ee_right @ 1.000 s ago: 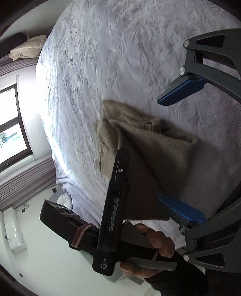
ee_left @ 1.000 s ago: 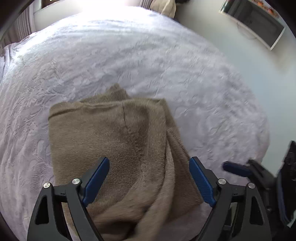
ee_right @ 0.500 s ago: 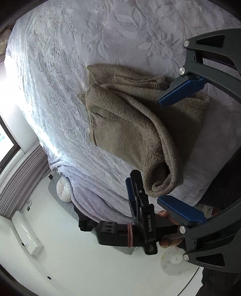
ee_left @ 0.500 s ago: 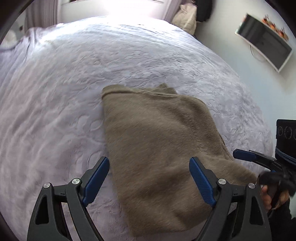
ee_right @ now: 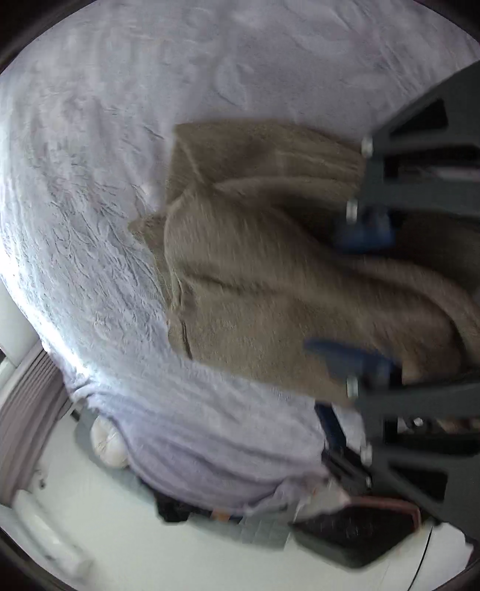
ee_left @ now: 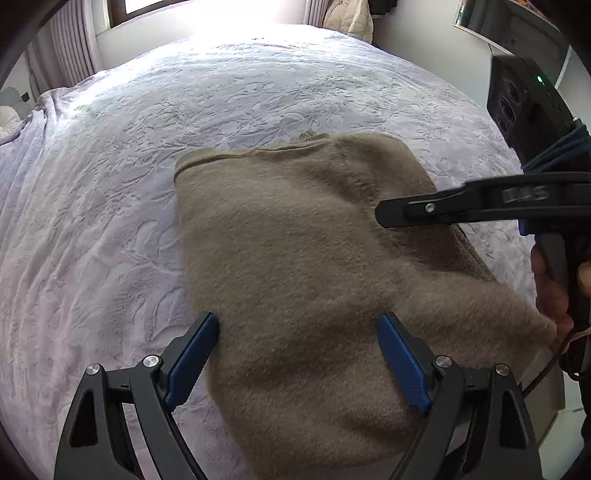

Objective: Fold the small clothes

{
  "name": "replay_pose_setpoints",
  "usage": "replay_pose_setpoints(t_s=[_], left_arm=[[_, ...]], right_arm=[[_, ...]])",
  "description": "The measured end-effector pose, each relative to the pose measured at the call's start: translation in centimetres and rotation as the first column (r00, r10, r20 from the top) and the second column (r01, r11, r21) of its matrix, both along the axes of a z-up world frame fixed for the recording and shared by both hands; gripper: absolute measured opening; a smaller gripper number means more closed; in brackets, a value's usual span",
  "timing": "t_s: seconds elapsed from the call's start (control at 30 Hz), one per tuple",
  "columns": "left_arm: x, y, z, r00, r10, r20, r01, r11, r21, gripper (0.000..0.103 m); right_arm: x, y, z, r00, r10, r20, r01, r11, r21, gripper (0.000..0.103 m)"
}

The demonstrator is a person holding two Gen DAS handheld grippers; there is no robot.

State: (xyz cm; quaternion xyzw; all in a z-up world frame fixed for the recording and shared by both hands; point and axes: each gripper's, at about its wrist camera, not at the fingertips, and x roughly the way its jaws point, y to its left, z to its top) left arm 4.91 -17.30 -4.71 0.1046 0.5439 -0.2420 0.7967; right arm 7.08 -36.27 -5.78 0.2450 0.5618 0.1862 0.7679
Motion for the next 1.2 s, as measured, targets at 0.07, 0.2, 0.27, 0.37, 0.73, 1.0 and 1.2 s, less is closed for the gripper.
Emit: replay_pose_setpoints(t_s=[0.07, 0.2, 0.27, 0.37, 0.73, 1.0, 1.2], left_arm=[[0.4, -0.8, 0.2, 1.0, -0.005, -0.007, 0.005, 1.0, -0.012, 0.088], [1.8, -2.5, 1.9, 1.0, -0.017, 0.002, 0.017, 0.995, -0.095, 0.088], [2.5, -3.3, 1.2, 1.0, -0.017, -0.026, 0.015, 0.996, -0.09, 0.088], [2.4, -4.6, -0.8, 0.998, -0.049, -0.03, 0.049, 0.999, -0.012, 0.088], [1.4, 0.7, 2.1, 1.0, -0.012, -0.011, 0.011, 0.996, -0.088, 0.088], [-2.7, 2.9, 2.4, 0.99, -0.139, -0.012, 0.137, 0.982, -0.133, 0.088], [-0.8, 4.9, -2.5, 0.988, -0.004, -0.153, 0.001, 1.0, -0.022, 0.089]], right_arm=[[0.7, 0.4, 1.0, 0.999, 0.022, 0.027, -0.02, 0.998, -0.066, 0.014], [1.0, 0.5, 6.1, 0.981, 0.05, 0.187, -0.01, 0.977, -0.211, 0.014], [1.9, -0.4, 6.0, 0.984, 0.035, 0.175, 0.007, 0.972, -0.235, 0.014], [2.5, -0.9, 2.5, 0.997, 0.036, 0.061, -0.017, 0.956, -0.292, 0.016], [-6.8, -3.5, 7.2, 0.971, 0.002, 0.239, 0.064, 0.961, -0.268, 0.063], [-10.1, 1.7, 6.4, 0.947, 0.186, 0.261, -0.086, 0.932, -0.353, 0.03], [-10.2, 3.3, 5.2, 0.946, 0.227, 0.233, -0.129, 0.919, -0.372, 0.018]])
